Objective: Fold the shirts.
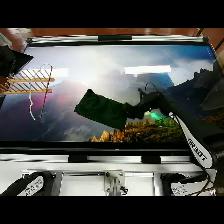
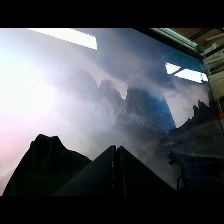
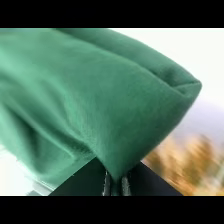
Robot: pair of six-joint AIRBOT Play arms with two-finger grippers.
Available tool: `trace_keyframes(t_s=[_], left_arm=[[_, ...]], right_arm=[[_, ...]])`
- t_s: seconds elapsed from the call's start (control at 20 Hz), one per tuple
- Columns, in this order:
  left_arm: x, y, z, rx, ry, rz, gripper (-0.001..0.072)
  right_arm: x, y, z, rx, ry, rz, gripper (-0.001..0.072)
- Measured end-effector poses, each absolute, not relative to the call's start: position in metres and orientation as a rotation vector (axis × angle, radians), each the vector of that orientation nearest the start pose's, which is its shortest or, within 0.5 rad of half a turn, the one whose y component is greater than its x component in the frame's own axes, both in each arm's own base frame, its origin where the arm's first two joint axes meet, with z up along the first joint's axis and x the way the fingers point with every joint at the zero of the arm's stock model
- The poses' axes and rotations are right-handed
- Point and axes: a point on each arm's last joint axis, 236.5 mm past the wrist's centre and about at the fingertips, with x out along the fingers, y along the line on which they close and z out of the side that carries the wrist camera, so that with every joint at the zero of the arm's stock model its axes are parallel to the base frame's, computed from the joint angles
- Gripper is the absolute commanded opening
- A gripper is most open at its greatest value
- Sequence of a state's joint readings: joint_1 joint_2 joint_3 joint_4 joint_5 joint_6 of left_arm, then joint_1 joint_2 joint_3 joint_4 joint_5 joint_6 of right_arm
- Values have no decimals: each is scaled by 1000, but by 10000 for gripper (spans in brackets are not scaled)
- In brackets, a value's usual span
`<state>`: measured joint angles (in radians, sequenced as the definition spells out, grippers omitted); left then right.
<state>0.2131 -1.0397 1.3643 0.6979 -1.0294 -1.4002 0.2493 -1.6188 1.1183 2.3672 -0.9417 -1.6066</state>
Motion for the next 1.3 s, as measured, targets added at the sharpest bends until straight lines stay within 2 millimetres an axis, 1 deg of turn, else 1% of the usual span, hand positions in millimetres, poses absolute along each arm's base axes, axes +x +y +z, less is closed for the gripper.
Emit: trace_keyframes(t_s=[0.05,0.15,0.25,0.35,0.45,0.5,0.6,0.7,0.8,0.9,1.05,1.2,1.3], left_arm=[[417,-69,275,-590,538,-405,35],[418,-69,274,-591,541,-405,35],[419,-68,273,-593,544,-404,35],[420,-68,272,-594,546,-403,35],[420,-68,271,-594,547,-403,35],[420,-68,271,-595,548,-403,35],[420,-68,271,-595,548,-403,35],[420,-68,271,-595,548,-403,35],[420,-68,271,-595,548,-403,35],[420,-68,271,-594,549,-404,35],[420,-69,271,-594,550,-405,35],[419,-69,271,-594,551,-406,35],[419,-69,271,-594,551,-406,35]], right_arm=[[393,238,-60,644,1409,442,60],[422,233,-9,638,1317,520,60],[452,219,54,631,1198,572,60],[478,199,118,640,1075,586,60],[495,176,174,652,961,580,60],[501,164,198,658,907,570,60],[508,141,229,670,836,543,60],[514,120,244,677,791,506,60],[523,100,250,664,745,451,60],[538,79,254,653,682,384,60],[570,54,258,662,566,303,60],[608,26,256,684,429,219,60],[632,3,267,664,287,166,60]])
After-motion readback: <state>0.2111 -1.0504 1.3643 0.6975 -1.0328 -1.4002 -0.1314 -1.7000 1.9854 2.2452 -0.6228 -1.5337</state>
